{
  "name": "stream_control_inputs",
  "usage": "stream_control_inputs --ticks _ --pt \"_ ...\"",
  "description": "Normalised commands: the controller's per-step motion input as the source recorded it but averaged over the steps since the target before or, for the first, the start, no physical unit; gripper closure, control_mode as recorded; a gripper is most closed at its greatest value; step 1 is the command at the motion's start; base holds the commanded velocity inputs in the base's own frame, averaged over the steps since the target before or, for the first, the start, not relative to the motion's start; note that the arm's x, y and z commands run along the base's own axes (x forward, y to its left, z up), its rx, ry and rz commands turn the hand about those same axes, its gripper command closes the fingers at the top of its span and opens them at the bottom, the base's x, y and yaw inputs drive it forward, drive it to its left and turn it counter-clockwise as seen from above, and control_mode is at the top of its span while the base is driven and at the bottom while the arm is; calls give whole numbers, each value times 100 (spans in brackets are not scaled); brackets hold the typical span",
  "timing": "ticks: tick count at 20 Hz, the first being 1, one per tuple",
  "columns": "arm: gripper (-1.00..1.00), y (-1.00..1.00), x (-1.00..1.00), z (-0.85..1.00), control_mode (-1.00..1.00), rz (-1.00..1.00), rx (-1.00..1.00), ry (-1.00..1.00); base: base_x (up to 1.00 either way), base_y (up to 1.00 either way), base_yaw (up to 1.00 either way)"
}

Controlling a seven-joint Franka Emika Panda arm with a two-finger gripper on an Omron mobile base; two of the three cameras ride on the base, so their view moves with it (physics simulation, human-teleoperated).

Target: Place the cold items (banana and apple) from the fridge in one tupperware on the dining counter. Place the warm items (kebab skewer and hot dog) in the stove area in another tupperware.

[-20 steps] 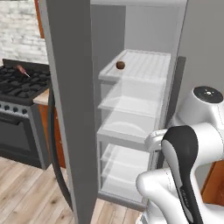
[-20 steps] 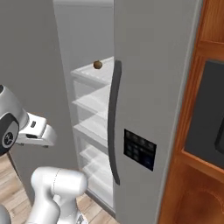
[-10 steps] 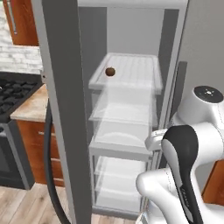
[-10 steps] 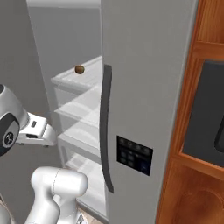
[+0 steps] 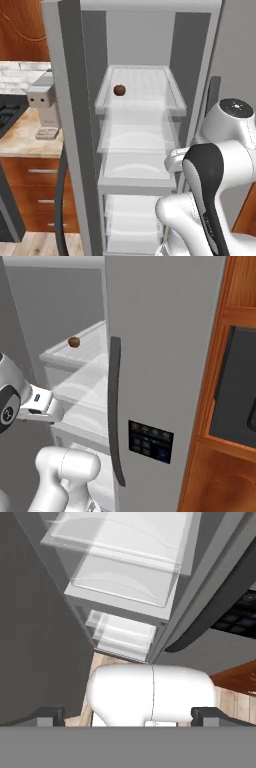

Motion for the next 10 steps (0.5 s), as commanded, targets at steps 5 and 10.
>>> stream_control_inputs --ticks 5,10 --pt "-100 0 0 0 100 0 0 0 61 18 -23" --pt "-100 0 0 0 100 0 0 0 33 31 -15"
